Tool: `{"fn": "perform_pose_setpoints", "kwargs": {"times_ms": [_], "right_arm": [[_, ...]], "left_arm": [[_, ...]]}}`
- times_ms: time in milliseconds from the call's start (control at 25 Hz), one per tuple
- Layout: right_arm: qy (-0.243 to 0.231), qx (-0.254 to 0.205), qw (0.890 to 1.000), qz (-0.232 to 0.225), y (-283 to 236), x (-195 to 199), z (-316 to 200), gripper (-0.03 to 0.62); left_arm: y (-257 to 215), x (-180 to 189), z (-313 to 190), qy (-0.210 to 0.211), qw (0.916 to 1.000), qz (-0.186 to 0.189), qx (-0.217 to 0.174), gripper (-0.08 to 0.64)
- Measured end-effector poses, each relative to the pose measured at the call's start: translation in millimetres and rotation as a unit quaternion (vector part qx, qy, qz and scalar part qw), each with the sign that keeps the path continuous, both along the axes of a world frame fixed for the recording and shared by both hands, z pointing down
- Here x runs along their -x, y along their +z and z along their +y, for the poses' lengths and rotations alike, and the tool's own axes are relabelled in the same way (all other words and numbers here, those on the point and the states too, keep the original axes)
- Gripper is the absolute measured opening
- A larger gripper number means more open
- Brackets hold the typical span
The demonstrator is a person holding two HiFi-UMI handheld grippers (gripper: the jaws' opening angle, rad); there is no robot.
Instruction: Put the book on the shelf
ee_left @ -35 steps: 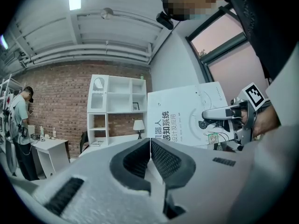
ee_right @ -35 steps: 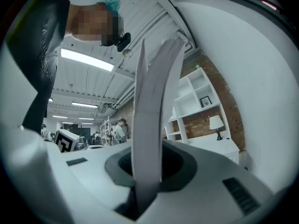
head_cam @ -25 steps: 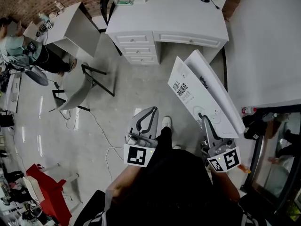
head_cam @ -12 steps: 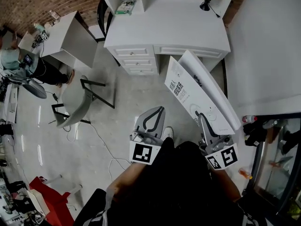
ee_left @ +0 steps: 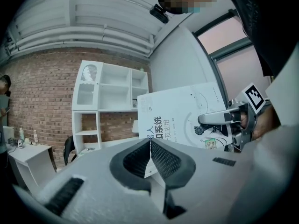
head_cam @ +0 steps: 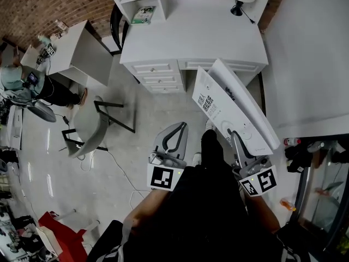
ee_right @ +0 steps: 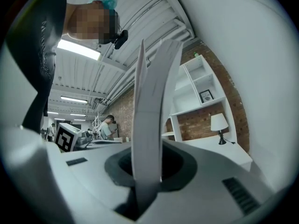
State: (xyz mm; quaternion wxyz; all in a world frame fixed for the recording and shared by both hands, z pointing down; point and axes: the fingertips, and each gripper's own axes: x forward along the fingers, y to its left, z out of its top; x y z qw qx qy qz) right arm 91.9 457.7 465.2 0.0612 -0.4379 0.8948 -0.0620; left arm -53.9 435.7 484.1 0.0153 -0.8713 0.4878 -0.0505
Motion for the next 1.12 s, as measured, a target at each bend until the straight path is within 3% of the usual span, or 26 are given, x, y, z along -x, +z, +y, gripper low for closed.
{"fn": "perform_pose_setpoints", "kwargs": {"times_ms": [240,600,840,1120], "right_arm": [[-0.002,0.011,1.000,-0.012,3.1,-1.4,-42.5,0.061],[-0.013,0.028,0.999,-0.018,19.1,-1.2,-100.7,0.061],[-0.031,0.035,0.999,-0.021,24.1,-1.0,-160.2,0.061],[-0.049,0.031,0.998,-0.028,15.3,-4.0,-237.1,0.061]], "left_arm": [[-2.0,4.7,-36.7,-0.005,0.9998,-0.021,-0.001,0.018],[17.4,-1.4,-95.3,-0.007,0.9995,-0.020,0.025,0.018],[11.6,-7.1,-153.1,-0.008,0.9994,-0.031,0.015,0.018],[9.9,-11.4,-226.6,-0.023,0.9987,-0.030,0.033,0.018]]}}
